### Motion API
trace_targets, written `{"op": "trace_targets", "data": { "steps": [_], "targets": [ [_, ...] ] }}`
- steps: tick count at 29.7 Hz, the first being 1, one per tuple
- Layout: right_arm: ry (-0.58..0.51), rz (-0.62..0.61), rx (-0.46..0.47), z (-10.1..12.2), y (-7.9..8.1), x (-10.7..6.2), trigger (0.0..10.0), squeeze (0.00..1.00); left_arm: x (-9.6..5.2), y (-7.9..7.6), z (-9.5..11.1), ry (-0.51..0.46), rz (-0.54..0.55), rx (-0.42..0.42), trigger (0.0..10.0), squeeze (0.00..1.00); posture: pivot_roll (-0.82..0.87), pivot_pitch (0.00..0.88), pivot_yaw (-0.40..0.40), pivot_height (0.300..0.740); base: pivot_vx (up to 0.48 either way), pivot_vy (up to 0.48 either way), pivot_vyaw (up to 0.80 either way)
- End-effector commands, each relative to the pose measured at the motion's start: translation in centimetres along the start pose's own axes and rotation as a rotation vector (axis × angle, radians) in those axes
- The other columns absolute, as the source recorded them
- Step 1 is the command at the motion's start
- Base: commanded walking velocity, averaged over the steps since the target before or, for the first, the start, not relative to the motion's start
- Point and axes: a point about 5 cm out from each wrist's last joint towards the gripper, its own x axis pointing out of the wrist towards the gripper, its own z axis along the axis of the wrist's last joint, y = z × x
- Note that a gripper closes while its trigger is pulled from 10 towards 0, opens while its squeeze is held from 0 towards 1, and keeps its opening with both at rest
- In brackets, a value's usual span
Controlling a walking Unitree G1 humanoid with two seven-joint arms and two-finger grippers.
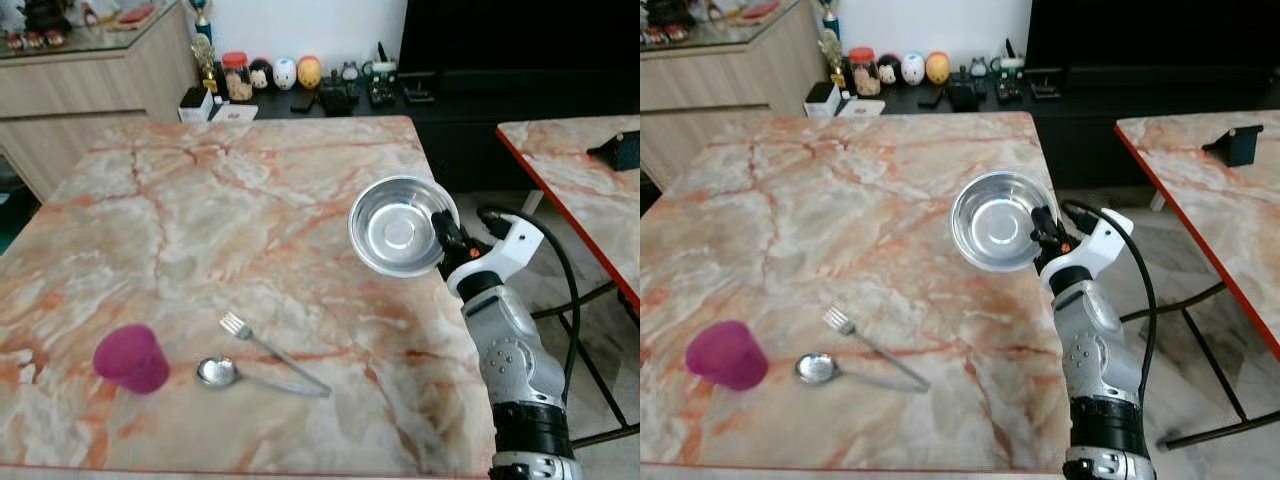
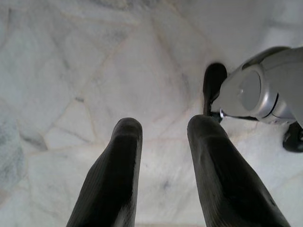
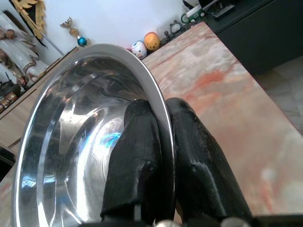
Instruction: Setting the table
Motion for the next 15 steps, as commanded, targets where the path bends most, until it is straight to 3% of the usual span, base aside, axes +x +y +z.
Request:
{"op": "trace_targets", "data": {
  "steps": [1,15],
  "targets": [
    [-0.023,0.023,0.003,0.46,0.51,0.17,10.0,0.0,-0.23,0.3,-0.69,0.033,0.007,-0.01,10.0,0.0,-0.05,0.0,0.056,0.74,-0.307,0.0,0.0],
    [-0.028,0.023,0.004,0.47,0.55,0.23,10.0,0.0,-0.21,0.33,-0.63,0.032,0.006,-0.01,10.0,0.0,-0.05,0.0,0.058,0.74,-0.312,0.0,0.0]
  ]
}}
